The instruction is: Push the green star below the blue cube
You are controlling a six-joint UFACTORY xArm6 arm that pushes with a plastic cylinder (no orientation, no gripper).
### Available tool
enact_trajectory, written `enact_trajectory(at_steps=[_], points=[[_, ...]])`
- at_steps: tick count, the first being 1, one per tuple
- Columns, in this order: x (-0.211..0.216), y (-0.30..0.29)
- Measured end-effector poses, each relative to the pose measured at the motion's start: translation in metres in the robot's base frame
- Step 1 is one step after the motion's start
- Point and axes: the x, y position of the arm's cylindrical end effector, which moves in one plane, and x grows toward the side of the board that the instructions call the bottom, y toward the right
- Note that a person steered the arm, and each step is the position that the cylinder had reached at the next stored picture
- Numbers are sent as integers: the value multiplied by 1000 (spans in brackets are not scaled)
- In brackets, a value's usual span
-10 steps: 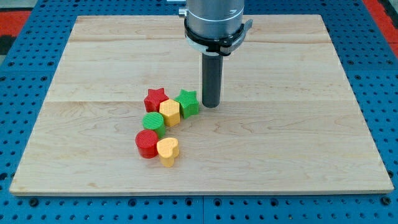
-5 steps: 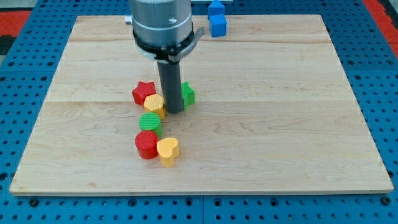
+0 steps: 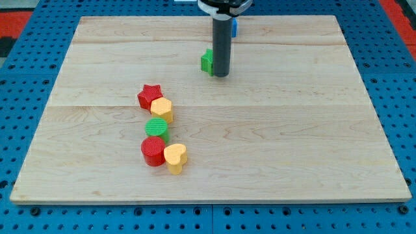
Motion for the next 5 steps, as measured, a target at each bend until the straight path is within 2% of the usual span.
enact_trajectory(at_steps=[1,2,3,4,5], points=[[-17,1],[-2,-1],[7,-39],[-23,-47],[-51,-19]])
